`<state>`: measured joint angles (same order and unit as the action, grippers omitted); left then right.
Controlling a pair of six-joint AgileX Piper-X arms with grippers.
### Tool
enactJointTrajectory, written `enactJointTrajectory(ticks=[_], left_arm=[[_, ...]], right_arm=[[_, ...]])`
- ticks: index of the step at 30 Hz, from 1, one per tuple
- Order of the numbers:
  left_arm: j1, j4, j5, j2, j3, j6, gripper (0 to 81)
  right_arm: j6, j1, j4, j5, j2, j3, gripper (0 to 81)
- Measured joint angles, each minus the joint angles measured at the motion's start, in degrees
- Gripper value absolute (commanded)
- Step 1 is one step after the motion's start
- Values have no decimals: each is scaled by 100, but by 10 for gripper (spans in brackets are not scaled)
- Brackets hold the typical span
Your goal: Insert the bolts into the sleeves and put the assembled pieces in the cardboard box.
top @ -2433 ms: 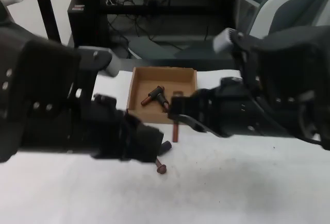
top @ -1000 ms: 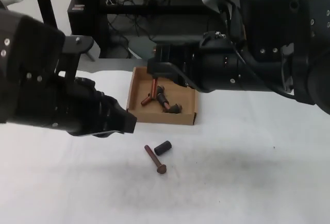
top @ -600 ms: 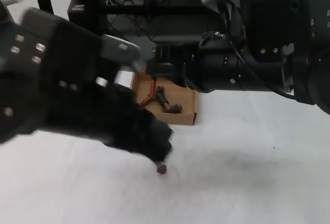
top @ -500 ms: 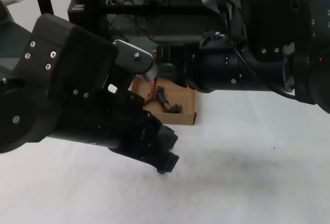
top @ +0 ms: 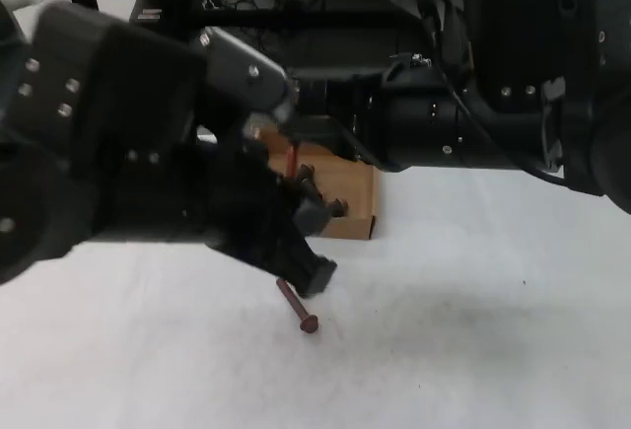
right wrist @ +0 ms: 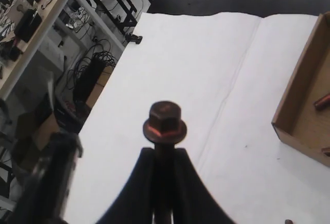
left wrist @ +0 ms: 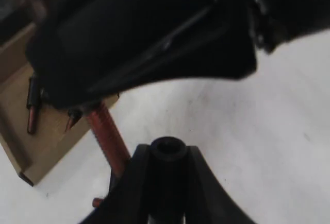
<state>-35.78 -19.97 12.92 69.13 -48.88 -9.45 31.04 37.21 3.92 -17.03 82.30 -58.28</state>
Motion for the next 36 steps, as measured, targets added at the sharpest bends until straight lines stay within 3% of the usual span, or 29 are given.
enactJointTrajectory(ticks=[9,36], left_arm=[[371,88,380,-342,22,3,17],[719,473,946,-342,418,-88,17]], right_arm=[[-6,0,0,19,0,0,6],[247,0,0,385,0,0,6]])
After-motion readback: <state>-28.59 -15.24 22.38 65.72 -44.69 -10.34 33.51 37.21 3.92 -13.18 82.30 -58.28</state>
